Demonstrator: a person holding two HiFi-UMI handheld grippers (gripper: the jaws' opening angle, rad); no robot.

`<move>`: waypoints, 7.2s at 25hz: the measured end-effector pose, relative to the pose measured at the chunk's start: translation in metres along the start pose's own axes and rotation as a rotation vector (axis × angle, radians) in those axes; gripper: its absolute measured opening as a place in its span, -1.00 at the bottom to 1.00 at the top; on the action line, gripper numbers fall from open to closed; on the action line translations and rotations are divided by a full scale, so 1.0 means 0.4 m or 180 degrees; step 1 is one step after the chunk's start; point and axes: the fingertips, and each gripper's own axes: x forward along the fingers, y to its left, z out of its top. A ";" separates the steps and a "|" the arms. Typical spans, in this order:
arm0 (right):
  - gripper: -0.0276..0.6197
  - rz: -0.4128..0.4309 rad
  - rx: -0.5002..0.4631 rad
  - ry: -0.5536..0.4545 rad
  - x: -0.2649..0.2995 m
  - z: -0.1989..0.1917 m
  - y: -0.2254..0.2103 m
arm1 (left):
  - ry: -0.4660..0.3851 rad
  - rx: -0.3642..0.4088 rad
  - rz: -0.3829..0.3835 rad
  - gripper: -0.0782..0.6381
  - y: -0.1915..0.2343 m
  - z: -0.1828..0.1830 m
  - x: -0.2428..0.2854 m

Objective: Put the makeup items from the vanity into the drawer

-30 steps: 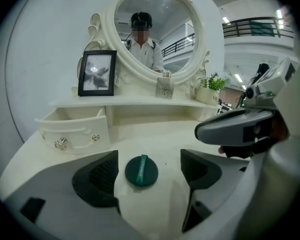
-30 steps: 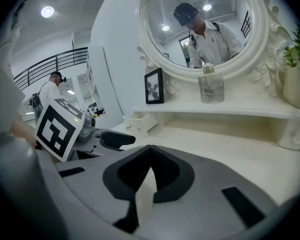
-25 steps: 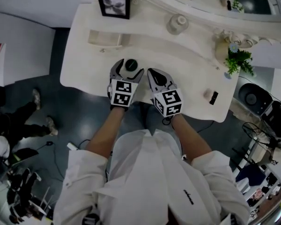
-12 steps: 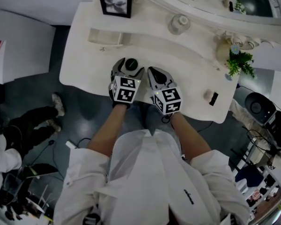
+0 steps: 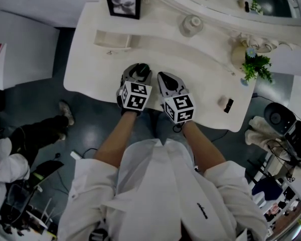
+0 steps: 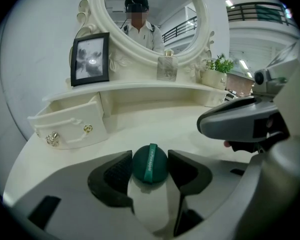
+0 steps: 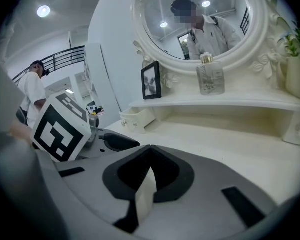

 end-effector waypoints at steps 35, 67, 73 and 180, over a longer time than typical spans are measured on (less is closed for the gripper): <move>-0.86 0.0410 -0.0546 -0.0159 0.147 0.203 0.170 | -0.0777 -0.0530 0.0515 -0.55 0.185 0.150 -0.218; -0.86 0.0416 -0.0636 -0.0153 0.322 0.308 0.187 | -0.0799 -0.0659 0.0720 -0.54 0.382 0.221 -0.139; -0.86 0.0384 -0.0626 -0.0114 0.335 0.301 0.177 | -0.0792 -0.0734 0.0593 -0.51 0.383 0.206 -0.118; -0.86 -0.1331 0.0171 -0.1413 -0.787 0.281 -0.192 | -0.2000 0.0397 -0.0234 -0.70 -0.185 0.514 -0.569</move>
